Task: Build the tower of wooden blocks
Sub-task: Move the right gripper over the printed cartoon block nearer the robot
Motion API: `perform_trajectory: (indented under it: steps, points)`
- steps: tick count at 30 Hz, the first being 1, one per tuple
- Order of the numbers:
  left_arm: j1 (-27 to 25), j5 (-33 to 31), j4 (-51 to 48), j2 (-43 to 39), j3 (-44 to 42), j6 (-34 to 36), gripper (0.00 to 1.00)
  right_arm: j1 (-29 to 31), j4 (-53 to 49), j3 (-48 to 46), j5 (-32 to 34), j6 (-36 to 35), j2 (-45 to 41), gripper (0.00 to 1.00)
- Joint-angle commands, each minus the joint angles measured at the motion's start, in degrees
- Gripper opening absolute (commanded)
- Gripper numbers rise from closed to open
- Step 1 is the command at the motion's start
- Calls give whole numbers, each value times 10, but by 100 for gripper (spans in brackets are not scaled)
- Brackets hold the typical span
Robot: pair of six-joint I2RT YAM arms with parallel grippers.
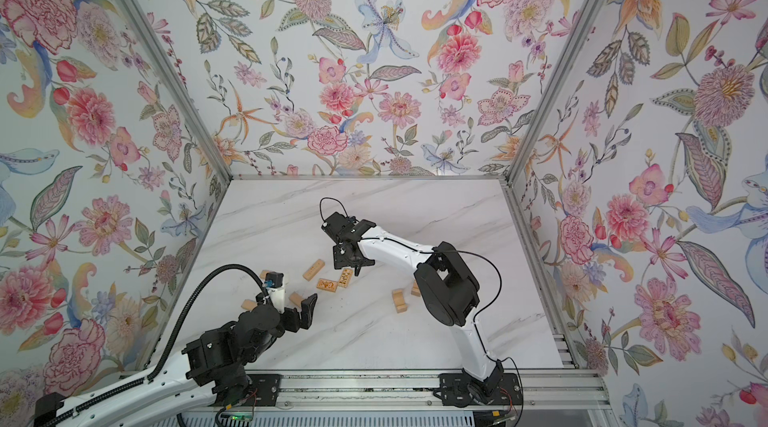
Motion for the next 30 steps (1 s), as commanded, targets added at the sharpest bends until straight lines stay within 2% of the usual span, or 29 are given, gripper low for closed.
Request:
perform_trajectory:
  steps: [1, 17, 30]
  points:
    - [-4, -12, 10, -8, -9, 21, 99, 2, -16, 11, 4, 13, 5, 75]
    - [-5, -19, 41, 5, -12, 44, 99, 2, -16, -28, 10, 41, -16, 75]
    - [-3, -12, 56, -31, -32, 54, 99, 23, -18, -32, 9, 70, -5, 76]
